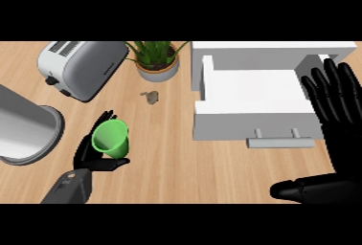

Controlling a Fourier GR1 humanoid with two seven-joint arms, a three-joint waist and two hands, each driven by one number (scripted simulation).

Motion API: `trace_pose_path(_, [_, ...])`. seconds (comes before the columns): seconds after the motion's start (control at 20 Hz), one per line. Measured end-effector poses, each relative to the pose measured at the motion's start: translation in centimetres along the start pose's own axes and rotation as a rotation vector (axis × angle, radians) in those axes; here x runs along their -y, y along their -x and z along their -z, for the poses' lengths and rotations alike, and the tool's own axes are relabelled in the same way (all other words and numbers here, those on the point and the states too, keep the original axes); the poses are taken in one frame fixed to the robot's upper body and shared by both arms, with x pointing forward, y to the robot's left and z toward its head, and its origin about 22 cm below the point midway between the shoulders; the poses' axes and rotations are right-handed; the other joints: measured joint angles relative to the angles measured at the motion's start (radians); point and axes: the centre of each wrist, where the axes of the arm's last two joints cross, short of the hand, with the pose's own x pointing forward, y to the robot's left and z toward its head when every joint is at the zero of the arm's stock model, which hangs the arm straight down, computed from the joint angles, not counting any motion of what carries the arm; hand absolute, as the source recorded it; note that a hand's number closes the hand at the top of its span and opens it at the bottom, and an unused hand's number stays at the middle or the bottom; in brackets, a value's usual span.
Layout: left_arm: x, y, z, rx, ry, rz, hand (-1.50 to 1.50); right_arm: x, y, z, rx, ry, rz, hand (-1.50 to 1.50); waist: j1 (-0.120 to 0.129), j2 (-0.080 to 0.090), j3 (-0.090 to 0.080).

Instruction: Pick up the cup, place it into the drawer and close the drawer

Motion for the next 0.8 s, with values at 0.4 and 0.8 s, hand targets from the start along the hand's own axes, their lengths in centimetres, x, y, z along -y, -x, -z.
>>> trace_pose_path(0.4, [1.0,0.0,0.7,0.055,0.041,-0.014,1.5,-0.3,0.0,0.0,0.001,0.005,-0.002,-1.5,0.0,-0.001,0.0])
trace_pose_path(0.8, [0.0,0.2,-1.0,0.173,-0.13,0.038,1.5,0.0,0.4,-0.6,0.002,0.009,-0.011,-1.5,0.007,-0.002,0.001])
